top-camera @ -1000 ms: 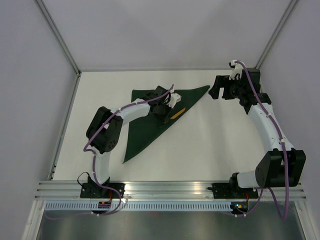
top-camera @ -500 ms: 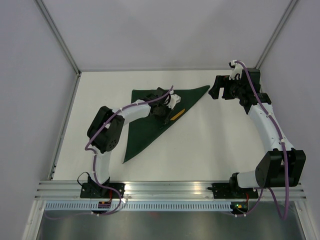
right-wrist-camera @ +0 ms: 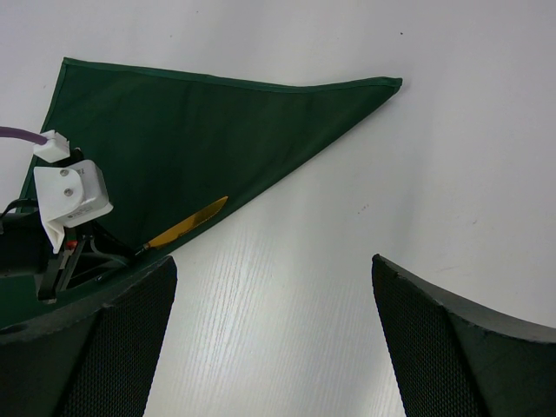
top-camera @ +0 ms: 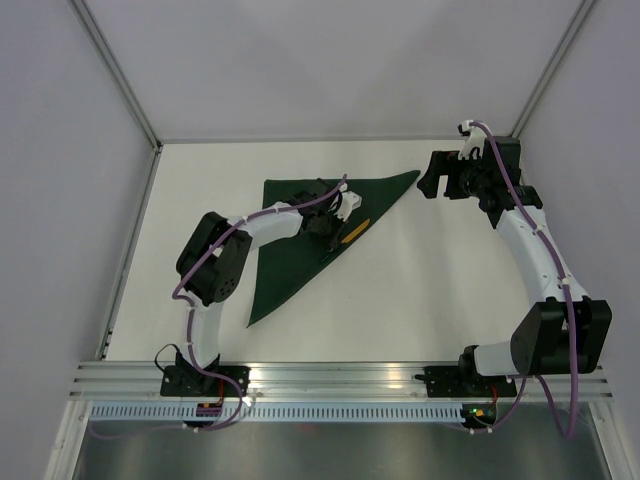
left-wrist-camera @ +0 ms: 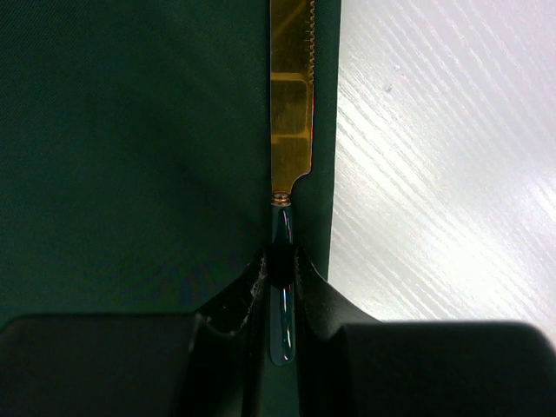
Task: Fold the napkin, place the utensils inside, and roll it up
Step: Place the knife on the napkin, then fold the napkin at the center of the board.
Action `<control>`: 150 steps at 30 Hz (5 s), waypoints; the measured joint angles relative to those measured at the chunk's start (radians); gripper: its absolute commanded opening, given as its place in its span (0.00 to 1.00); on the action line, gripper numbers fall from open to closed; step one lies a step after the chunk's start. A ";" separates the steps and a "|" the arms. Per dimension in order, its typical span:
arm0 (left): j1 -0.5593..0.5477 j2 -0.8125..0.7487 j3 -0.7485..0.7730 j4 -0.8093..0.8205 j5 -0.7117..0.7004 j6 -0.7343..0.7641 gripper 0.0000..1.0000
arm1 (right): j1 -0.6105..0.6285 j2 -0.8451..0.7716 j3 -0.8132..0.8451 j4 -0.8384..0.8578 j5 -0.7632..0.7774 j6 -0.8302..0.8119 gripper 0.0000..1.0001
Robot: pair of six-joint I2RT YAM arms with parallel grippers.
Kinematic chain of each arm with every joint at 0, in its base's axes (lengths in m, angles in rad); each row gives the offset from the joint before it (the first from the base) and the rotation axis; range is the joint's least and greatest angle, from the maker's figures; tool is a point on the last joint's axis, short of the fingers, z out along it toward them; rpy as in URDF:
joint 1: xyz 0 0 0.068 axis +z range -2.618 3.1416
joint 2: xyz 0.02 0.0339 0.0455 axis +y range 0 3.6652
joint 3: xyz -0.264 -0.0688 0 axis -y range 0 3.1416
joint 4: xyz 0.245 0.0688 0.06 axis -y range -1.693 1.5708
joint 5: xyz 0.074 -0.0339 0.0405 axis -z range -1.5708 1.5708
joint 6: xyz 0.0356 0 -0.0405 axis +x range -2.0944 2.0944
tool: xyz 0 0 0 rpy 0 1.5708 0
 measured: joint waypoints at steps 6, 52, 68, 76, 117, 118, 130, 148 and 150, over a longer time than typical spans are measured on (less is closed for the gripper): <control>0.000 0.000 -0.001 0.003 0.000 -0.003 0.06 | 0.000 0.000 0.000 0.000 0.000 0.000 0.98; 0.068 -0.247 0.053 -0.057 -0.063 -0.114 0.58 | 0.095 0.017 0.000 0.002 -0.003 -0.023 0.96; 0.260 -0.735 0.349 -0.277 -0.258 -0.347 0.65 | 0.899 0.235 0.013 0.114 0.286 -0.109 0.85; 0.261 -0.744 0.349 -0.369 -0.272 -0.359 0.65 | 1.165 0.407 0.077 0.132 0.407 -0.161 0.56; 0.261 -0.771 0.319 -0.424 -0.296 -0.359 0.66 | 1.386 0.745 0.282 0.192 0.598 -0.255 0.58; 0.261 -0.771 0.317 -0.424 -0.296 -0.359 0.66 | 1.386 0.750 0.283 0.196 0.602 -0.256 0.58; 0.261 -0.774 0.299 -0.428 -0.296 -0.358 0.66 | 1.389 0.781 0.291 0.234 0.640 -0.275 0.48; 0.261 -0.785 0.272 -0.429 -0.295 -0.358 0.65 | 1.386 0.793 0.297 0.240 0.659 -0.288 0.17; 0.261 -0.788 0.267 -0.429 -0.295 -0.358 0.65 | 1.379 0.793 0.301 0.239 0.658 -0.288 0.16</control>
